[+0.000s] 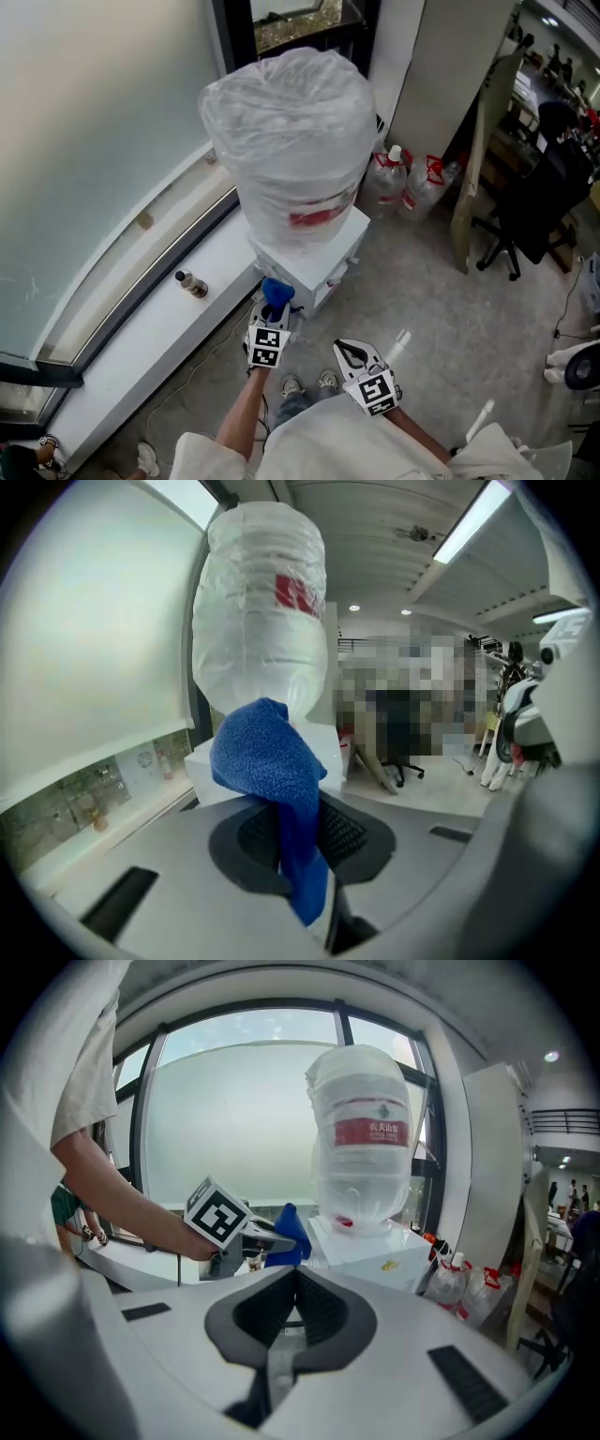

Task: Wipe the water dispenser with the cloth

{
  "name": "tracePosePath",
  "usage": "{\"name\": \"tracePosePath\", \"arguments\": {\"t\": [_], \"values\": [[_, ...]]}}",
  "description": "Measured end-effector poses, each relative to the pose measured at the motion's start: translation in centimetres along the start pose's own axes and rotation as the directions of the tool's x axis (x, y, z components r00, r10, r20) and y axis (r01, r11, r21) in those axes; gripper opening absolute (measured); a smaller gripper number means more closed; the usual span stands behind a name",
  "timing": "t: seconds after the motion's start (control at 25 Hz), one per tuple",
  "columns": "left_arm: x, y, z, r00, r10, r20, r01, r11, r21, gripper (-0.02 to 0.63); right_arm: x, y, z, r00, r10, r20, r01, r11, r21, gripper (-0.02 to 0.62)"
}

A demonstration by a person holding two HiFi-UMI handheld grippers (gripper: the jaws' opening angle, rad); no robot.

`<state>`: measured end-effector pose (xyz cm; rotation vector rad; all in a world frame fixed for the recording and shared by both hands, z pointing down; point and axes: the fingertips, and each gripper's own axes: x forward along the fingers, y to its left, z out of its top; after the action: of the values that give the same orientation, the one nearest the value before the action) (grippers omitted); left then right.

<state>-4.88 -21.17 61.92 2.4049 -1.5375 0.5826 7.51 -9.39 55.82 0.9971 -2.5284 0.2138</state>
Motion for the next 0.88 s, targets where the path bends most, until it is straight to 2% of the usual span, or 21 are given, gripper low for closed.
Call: {"name": "tracePosePath", "arguments": {"t": [0.2, 0.44, 0.6, 0.88], "values": [[-2.9, 0.6, 5.0, 0.994, 0.043, 0.100, -0.040, 0.999, -0.032, 0.063, 0.9, -0.8, 3.4, 0.996, -0.011, 0.086, 0.013, 1.000, -0.018, 0.015], [-4.4, 1.2, 8.7, 0.986, 0.059, 0.157, -0.059, 0.998, -0.007, 0.063, 1.9, -1.1, 6.4, 0.988, -0.008, 0.153, 0.016, 0.999, -0.051, 0.015], [-6.0, 0.4, 8.9, 0.984, 0.054, 0.168, -0.051, 0.998, -0.021, 0.063, 2.0, -0.8, 6.7, 0.986, -0.004, 0.164, 0.012, 0.999, -0.045, 0.014], [-10.3, -3.6, 8.4, 0.980, 0.071, 0.188, -0.055, 0.995, -0.088, 0.063, 0.2, -0.9, 5.8, 0.982, 0.001, 0.191, 0.005, 1.000, -0.029, 0.014]]}}
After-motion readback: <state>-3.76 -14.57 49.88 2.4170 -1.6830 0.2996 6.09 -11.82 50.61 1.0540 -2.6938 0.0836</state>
